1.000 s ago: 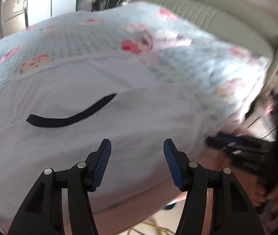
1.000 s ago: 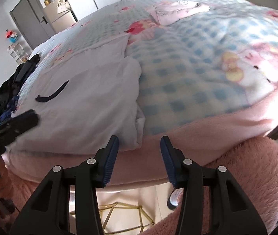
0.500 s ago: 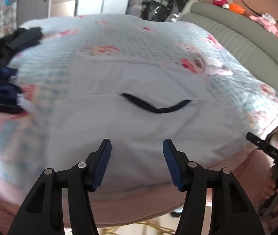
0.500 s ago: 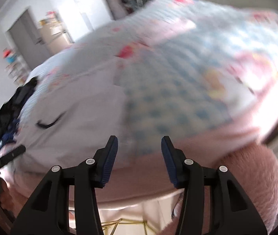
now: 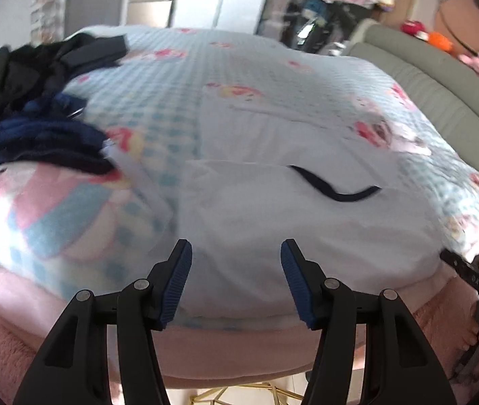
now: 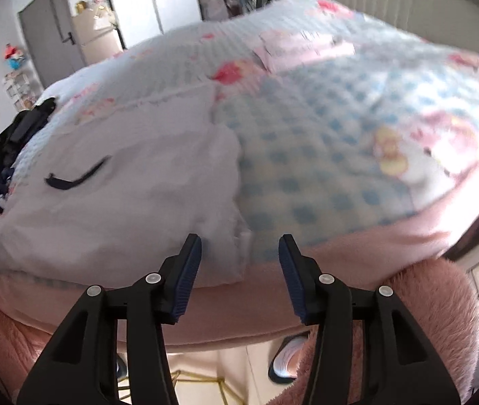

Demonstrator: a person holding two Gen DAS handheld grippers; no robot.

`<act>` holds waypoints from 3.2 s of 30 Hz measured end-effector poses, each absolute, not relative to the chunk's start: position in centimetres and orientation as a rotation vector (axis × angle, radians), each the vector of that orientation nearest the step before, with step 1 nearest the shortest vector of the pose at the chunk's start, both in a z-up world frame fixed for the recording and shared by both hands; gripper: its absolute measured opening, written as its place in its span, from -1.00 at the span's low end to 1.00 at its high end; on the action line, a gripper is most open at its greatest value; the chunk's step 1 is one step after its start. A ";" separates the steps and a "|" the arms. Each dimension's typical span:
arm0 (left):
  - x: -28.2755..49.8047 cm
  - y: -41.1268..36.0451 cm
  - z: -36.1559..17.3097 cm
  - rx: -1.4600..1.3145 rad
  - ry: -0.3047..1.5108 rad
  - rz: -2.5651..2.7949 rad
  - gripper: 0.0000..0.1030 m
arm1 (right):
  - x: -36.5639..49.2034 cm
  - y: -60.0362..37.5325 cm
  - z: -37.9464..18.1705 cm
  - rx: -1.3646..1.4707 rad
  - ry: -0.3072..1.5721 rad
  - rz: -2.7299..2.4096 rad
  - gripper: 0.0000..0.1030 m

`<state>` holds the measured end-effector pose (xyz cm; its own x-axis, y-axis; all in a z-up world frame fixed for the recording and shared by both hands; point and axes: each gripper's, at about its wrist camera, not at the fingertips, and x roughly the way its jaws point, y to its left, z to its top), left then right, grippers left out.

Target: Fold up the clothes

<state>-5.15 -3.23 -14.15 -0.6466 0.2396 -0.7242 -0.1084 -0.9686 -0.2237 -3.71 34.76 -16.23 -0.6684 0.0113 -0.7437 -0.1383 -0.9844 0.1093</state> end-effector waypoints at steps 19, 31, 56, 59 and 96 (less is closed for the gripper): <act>-3.7 -6.1 -17.1 -1.474 -0.723 2.352 0.10 | -1.9 34.5 -17.1 -1.499 0.502 2.718 -0.01; -4.7 -8.0 -17.4 -1.436 -0.750 2.614 0.10 | -4.6 35.7 -18.5 -1.515 0.691 2.690 -0.06; -7.2 -5.2 -20.7 -1.284 -1.071 2.331 0.00 | -6.0 35.4 -20.5 -1.432 0.924 2.731 -0.07; -8.4 -5.7 -21.1 -1.278 -1.136 2.256 0.07 | -7.0 35.8 -21.5 -1.440 1.026 2.726 0.05; -2.8 -6.1 -18.1 -1.281 -1.010 2.292 -0.49 | -1.3 33.4 -17.5 -1.448 0.934 2.855 -0.57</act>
<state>-2.82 -6.15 -18.13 -0.5432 0.5812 -0.6060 0.0553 -0.6954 -0.7165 -1.28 33.44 -17.54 -0.6079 -0.4054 -0.6827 -0.0765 -0.8259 0.5586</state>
